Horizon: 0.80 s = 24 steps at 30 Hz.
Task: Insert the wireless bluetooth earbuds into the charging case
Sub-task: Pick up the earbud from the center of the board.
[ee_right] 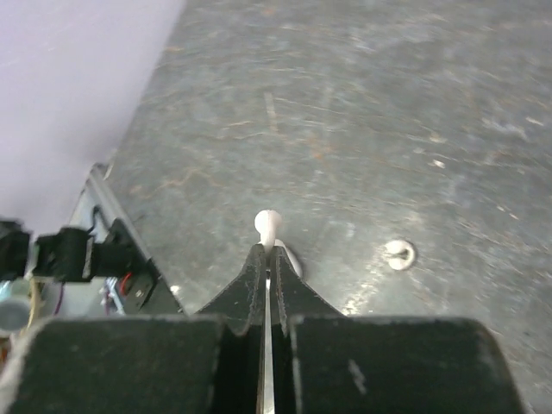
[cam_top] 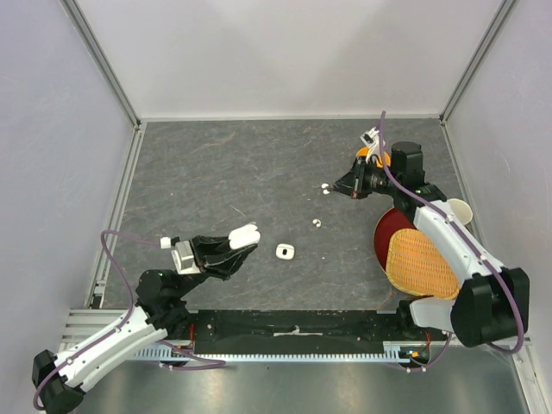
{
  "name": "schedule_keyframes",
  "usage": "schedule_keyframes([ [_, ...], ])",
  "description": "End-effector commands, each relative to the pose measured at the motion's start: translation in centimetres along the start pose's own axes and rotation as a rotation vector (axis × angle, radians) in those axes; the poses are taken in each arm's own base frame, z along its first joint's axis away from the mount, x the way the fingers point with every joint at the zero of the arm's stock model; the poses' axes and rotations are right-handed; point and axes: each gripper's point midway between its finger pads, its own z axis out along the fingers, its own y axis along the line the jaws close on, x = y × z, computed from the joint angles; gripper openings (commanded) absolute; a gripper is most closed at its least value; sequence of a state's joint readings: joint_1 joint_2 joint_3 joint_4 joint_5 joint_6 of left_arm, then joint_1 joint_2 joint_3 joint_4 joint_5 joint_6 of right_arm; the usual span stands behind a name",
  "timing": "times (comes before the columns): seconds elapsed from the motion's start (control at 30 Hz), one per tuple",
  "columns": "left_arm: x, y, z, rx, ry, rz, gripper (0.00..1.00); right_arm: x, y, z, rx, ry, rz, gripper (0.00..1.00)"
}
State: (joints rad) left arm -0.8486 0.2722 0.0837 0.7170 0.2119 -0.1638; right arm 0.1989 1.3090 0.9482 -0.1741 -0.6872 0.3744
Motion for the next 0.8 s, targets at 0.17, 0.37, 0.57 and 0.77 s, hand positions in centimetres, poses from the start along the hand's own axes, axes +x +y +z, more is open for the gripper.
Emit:
schedule_keyframes([
  [0.17,-2.0,-0.7,0.9,0.026,-0.036,-0.028,0.02,-1.2,11.4,-5.6,-0.423,0.017,-0.221,0.00],
  [0.37,-1.6,-1.0,1.1,0.049,-0.013,-0.043,0.02,-0.6,16.2,-8.2,-0.522,0.056,-0.379,0.00],
  [0.57,-1.2,-1.7,1.6,0.090,0.018,-0.052,0.02,0.7,19.5,-9.3,-0.541,0.110,-0.506,0.00],
  [0.77,-1.1,-2.5,2.0,0.145,0.037,-0.053,0.02,1.9,22.0,-10.5,-0.566,0.148,-0.585,0.00],
])
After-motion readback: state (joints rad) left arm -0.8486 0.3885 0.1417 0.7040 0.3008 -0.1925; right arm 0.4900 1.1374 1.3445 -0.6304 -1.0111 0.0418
